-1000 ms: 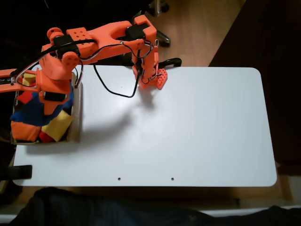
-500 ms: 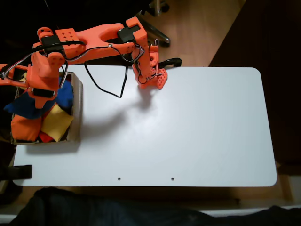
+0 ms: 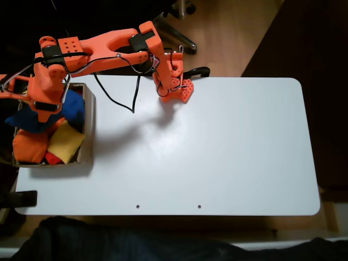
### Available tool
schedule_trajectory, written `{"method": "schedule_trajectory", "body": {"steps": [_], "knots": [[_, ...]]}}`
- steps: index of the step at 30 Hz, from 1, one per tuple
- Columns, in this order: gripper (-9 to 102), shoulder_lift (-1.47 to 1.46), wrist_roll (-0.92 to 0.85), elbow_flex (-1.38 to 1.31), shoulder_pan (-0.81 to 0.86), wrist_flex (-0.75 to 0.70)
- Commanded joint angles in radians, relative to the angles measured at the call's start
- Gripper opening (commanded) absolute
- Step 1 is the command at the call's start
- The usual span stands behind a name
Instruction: Grasp a bag and put it in the box.
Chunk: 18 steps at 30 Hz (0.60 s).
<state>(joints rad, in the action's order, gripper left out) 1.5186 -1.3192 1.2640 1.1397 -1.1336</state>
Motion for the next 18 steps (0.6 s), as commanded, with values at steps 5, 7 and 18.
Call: {"method": "schedule_trajectory", "body": {"steps": [5, 7, 18], "knots": [[1, -0.003, -0.035, -0.091, 0.025, 0.04], [1, -0.011, -0.046, -0.091, 0.026, 0.041], [18, -0.038, -0.089, -0.089, 0.037, 0.034]]}}
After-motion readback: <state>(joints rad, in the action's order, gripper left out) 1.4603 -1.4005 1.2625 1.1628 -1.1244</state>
